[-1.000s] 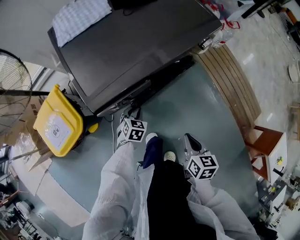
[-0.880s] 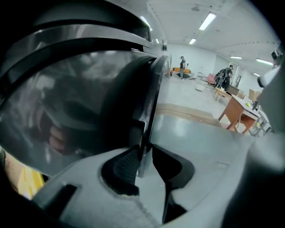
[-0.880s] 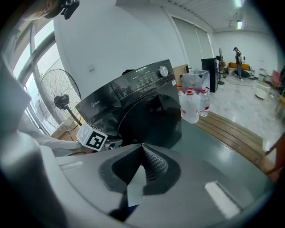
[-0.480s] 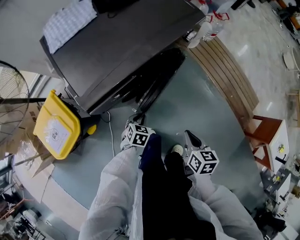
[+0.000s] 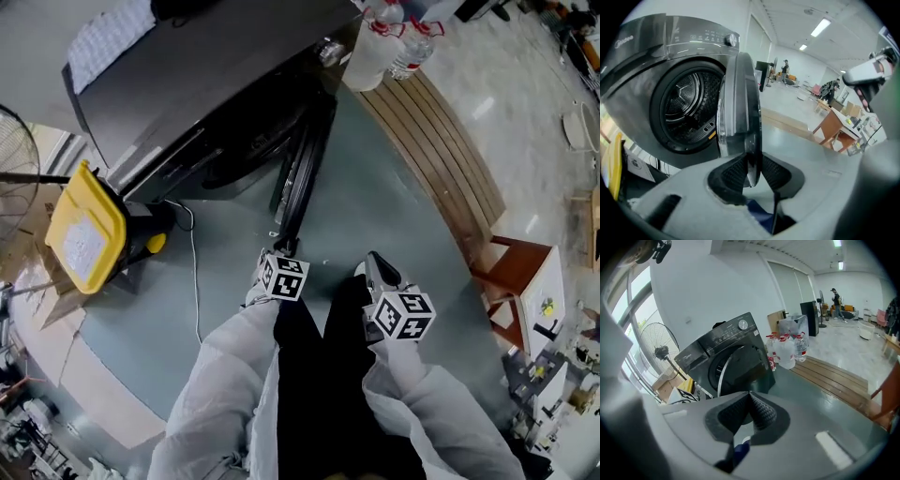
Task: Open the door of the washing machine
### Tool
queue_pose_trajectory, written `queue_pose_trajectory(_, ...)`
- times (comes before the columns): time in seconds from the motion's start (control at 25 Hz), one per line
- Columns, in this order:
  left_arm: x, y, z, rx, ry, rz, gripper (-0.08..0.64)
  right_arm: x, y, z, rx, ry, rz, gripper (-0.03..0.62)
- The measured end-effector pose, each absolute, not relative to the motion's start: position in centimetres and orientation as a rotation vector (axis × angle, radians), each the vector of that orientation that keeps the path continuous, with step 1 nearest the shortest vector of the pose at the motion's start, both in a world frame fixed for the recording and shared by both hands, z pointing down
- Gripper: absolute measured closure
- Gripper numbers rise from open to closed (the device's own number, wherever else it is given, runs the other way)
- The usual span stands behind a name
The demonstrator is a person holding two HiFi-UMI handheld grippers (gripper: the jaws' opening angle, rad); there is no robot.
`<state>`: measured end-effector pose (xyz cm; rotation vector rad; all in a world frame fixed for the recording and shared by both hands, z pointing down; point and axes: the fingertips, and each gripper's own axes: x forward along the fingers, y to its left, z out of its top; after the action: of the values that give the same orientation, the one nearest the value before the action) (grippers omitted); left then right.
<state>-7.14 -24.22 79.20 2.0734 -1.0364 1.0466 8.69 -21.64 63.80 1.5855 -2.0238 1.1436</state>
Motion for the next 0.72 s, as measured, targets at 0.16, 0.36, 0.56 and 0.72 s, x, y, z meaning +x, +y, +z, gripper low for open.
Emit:
queue_pose_trajectory(0.16,-2.9,-23.0,79.3,1.988,-1.164,0.988,0.473,13.5,-20.3,64.2,1.440,-2.083,1.086,0.581)
queue_pose_trajectory(0.36,3.1,-21.5,79.3,1.910,-1.246,0.931,0.470,20.9,-18.7,64.3,1.352,-2.123,1.029,0.581)
queue_pose_trajectory(0.56,9.0,-21.5,79.2,1.895,-1.239,0.860,0.455,26.2,-17.9,64.8,1.405,-2.110,1.048,0.581)
queue_pose_trajectory(0.72,14.0,-22.3,79.5,1.883,-1.216,0.771,0.442,29.2,-16.6,65.5,1.459,-2.083,1.096,0.581)
